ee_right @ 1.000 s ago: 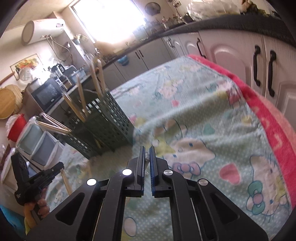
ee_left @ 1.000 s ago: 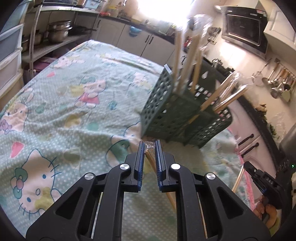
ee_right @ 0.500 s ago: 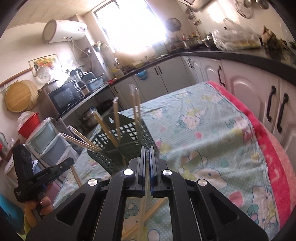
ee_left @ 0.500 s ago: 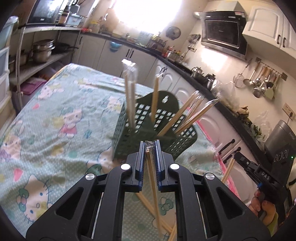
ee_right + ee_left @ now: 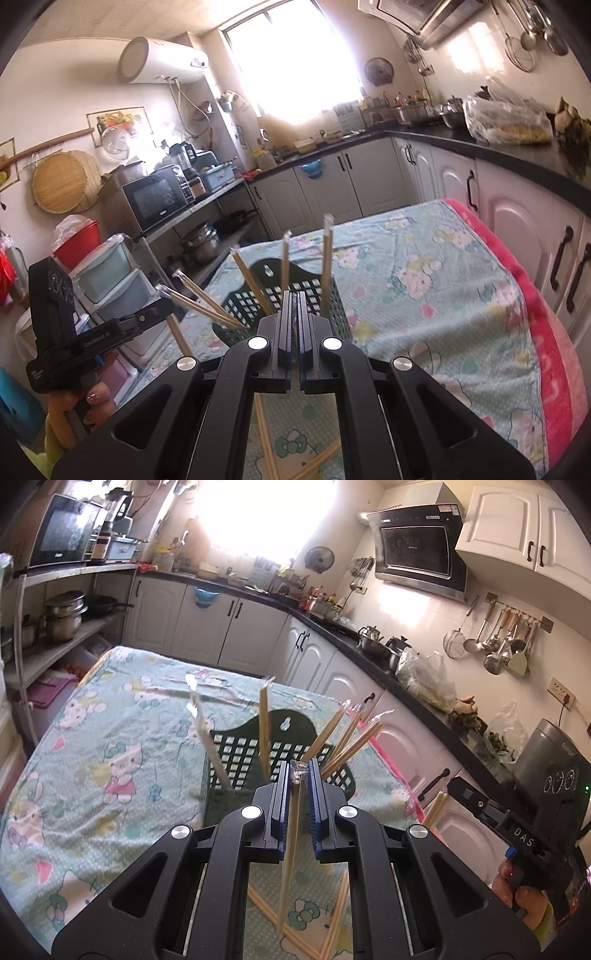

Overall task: Organize utensils
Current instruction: 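Lift the wrapped chopsticks with the left tool and carry them over the caddy, then lower the held chopsticks upright into the green caddy with the left tool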

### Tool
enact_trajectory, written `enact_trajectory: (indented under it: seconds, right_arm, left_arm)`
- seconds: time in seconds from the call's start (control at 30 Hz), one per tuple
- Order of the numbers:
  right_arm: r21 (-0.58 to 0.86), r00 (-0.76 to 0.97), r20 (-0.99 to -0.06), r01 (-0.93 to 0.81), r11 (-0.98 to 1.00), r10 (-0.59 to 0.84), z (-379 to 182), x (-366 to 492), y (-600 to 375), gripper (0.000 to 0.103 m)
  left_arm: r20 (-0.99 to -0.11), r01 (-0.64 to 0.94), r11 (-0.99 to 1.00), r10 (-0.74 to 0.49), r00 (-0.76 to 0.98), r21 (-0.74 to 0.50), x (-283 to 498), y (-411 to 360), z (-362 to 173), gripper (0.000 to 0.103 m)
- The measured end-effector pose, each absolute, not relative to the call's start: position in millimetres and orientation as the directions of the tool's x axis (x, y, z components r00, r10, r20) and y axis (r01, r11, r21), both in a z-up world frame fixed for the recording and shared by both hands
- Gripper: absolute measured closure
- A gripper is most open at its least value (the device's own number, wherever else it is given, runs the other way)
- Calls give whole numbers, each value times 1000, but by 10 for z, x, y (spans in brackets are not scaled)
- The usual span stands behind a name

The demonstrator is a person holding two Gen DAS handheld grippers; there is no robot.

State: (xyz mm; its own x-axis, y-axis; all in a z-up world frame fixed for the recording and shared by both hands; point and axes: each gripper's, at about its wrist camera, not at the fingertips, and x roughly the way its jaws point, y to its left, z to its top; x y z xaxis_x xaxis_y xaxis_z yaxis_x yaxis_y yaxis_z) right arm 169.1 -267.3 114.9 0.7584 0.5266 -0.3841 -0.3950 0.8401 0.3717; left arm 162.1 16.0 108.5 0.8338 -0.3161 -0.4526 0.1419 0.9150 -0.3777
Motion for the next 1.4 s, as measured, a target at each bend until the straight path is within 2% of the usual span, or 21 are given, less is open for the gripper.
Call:
enact_trajectory:
  seconds: [0.9, 1.4]
  right_arm:
    - [328, 758, -268, -509, 796, 595, 1831, 1895, -2238, 101]
    - [294, 785, -189, -529, 796, 590, 2289, 2075, -2110, 101]
  left_arm:
    - [-361, 202, 933, -306, 881, -298, 1775, -34, 1749, 97]
    - [-278, 149, 954, -221, 935, -260, 1887, 151, 2184, 97]
